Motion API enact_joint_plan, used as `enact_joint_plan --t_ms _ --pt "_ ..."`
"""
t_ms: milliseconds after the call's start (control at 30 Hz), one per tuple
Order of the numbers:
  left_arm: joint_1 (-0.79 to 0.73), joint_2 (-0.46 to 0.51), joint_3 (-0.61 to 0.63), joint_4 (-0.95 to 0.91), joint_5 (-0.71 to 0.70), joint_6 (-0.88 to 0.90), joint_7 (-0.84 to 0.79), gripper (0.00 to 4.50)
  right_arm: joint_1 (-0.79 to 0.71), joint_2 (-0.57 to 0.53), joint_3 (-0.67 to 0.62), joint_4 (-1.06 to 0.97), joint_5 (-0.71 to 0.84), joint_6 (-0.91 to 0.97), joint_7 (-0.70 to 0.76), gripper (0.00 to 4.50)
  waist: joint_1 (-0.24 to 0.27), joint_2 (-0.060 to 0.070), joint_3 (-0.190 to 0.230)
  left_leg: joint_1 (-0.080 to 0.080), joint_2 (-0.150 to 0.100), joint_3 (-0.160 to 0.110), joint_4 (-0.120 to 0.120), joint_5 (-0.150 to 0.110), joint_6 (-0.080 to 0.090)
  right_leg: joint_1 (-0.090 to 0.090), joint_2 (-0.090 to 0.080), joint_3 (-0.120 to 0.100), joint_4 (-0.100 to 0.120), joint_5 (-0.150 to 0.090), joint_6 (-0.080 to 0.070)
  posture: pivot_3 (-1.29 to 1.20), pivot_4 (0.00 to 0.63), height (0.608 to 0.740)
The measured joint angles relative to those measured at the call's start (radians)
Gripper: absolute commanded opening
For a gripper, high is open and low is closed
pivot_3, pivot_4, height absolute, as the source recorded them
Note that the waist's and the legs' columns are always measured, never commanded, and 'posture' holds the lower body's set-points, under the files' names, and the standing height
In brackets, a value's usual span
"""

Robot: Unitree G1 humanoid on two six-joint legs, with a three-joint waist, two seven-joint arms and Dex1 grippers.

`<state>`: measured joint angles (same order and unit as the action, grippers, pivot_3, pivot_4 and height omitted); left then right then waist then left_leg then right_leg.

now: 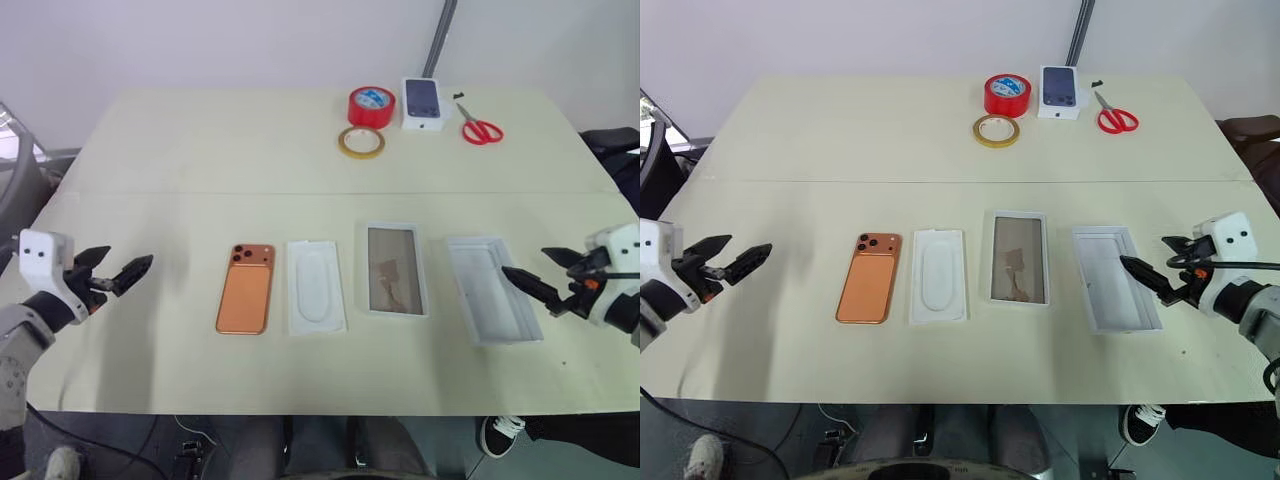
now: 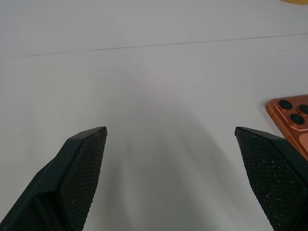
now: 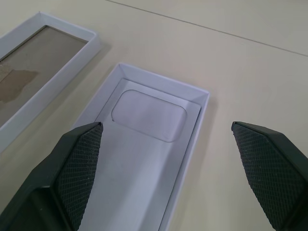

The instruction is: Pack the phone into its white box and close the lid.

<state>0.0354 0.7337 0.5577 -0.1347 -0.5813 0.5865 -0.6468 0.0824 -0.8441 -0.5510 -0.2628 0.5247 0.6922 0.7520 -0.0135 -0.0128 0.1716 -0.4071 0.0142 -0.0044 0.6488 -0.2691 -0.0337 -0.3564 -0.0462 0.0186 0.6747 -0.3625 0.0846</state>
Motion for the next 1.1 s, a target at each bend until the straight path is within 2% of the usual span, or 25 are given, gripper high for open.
enact_joint_plan --t_ms 333,567,667,833,933,1100 --pt "-0.025 -0.030 -0.004 -0.075 -0.043 0.045 0.040 4.46 -0.055 -0.008 0.035 -0.007 0.002 0.002 0.003 4.47 0.001 0.000 0.000 0.000 0.000 0.000 0.001 0.000 0.000 0.000 0.000 0.000 0.001 0.000 0.000 0.00 0.150 0.740" --pt "-0.124 -0.132 -0.163 -0.213 -0.109 0.139 0.097 4.46 -0.152 -0.010 0.175 -0.106 0.008 0.021 0.005 4.47 0.001 0.000 0.000 0.000 0.000 0.000 0.002 0.000 0.000 0.000 0.001 0.000 0.002 0.000 0.000 0.00 0.150 0.740" --pt "-0.169 -0.175 -0.233 -0.270 -0.166 0.213 0.134 4.46 -0.198 -0.009 0.253 -0.166 0.008 0.021 0.008 4.47 0.001 0.000 0.000 0.000 0.000 -0.001 0.002 0.000 0.000 0.000 0.002 0.000 0.003 0.000 0.000 0.00 0.150 0.740" --pt "-0.204 -0.210 -0.278 -0.346 -0.284 0.387 0.244 4.46 -0.260 0.007 0.350 -0.181 0.001 0.020 0.001 4.47 0.000 0.000 0.000 0.000 0.000 0.000 0.004 0.000 0.000 0.000 0.002 0.000 0.004 0.000 0.000 0.00 0.150 0.740" --pt "-0.206 -0.230 -0.327 -0.393 -0.337 0.491 0.327 4.46 -0.269 0.017 0.380 -0.181 -0.010 0.006 -0.001 4.47 0.003 0.000 0.000 0.000 0.000 -0.001 0.004 0.000 0.000 0.000 0.002 0.000 0.004 0.000 0.000 0.00 0.150 0.740" --pt "-0.228 -0.275 -0.320 -0.393 -0.424 0.628 0.485 4.46 -0.227 0.020 0.388 -0.182 -0.025 -0.014 -0.001 4.47 0.003 -0.001 0.000 -0.001 0.000 -0.001 0.005 0.000 0.000 0.000 0.002 0.000 0.005 0.000 0.000 0.00 0.150 0.740"
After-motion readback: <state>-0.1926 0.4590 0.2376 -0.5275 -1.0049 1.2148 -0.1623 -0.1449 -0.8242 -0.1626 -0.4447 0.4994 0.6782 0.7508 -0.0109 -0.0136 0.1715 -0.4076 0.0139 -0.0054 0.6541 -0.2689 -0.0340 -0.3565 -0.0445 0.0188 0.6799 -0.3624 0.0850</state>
